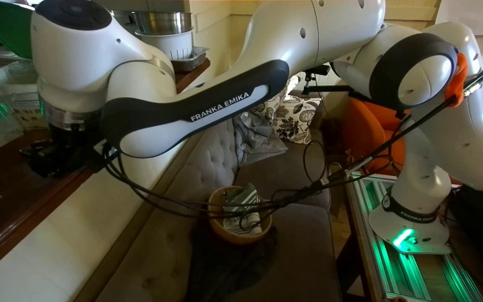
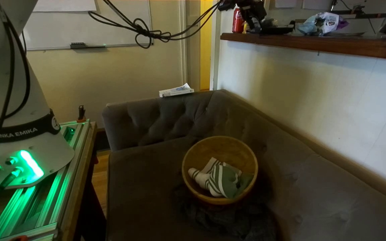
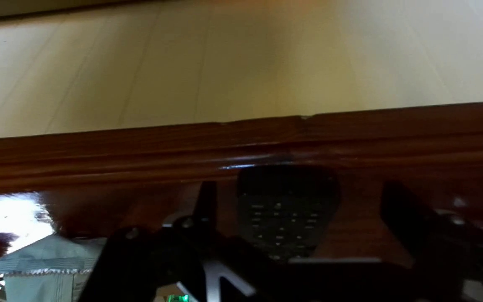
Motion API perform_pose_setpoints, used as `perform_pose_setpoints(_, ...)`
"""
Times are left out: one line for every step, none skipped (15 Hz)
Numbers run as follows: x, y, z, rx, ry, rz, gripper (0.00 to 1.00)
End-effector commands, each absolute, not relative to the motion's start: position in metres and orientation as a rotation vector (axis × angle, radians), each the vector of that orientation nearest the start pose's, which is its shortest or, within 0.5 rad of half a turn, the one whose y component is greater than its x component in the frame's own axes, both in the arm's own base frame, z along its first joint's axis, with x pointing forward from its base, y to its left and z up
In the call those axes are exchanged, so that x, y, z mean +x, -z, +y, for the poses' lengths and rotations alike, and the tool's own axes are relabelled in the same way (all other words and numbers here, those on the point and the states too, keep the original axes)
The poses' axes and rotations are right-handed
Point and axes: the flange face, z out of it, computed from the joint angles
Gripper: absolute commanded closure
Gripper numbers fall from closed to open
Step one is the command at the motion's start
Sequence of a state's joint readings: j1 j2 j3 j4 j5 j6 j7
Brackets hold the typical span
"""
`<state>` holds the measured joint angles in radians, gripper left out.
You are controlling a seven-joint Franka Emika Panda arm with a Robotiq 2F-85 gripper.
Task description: Put the black remote control in the wooden bowl.
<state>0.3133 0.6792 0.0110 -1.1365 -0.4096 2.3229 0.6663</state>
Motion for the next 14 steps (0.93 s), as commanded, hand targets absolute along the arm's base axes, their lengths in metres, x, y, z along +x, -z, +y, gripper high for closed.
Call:
perform_pose_setpoints(0.754,-0.464,0.233,-3.026,0.939,0.267,0.0)
perform_pose_setpoints(0.755,-0.463,0.231,-3.023,0.937,0.277,0.0)
perform_pose_setpoints(0.756,-0.462,0.23,-3.019,0.931,0.293,0.0)
perform_pose_setpoints(0.757,-0.46,0.23,-3.014,0.92,0.311,0.0)
perform_pose_setpoints(0.758,-0.458,0.23,-3.011,0.912,0.325,0.0)
perform_pose_setpoints(0.758,-0.456,0.231,-3.005,0.906,0.336,0.0)
perform_pose_setpoints(0.759,-0.455,0.232,-2.998,0.904,0.348,0.0)
perform_pose_setpoints(0.759,-0.454,0.233,-2.991,0.903,0.36,0.0)
perform_pose_setpoints(0.76,-0.454,0.234,-2.981,0.902,0.378,0.0)
perform_pose_setpoints(0.76,-0.453,0.235,-2.973,0.905,0.398,0.0)
perform_pose_setpoints(0.76,-0.454,0.236,-2.966,0.911,0.411,0.0)
perform_pose_setpoints(0.761,-0.454,0.237,-2.958,0.92,0.422,0.12)
perform_pose_setpoints(0.761,-0.455,0.237,-2.95,0.928,0.435,0.26)
perform_pose_setpoints(0.763,-0.456,0.237,-2.936,0.942,0.448,0.34)
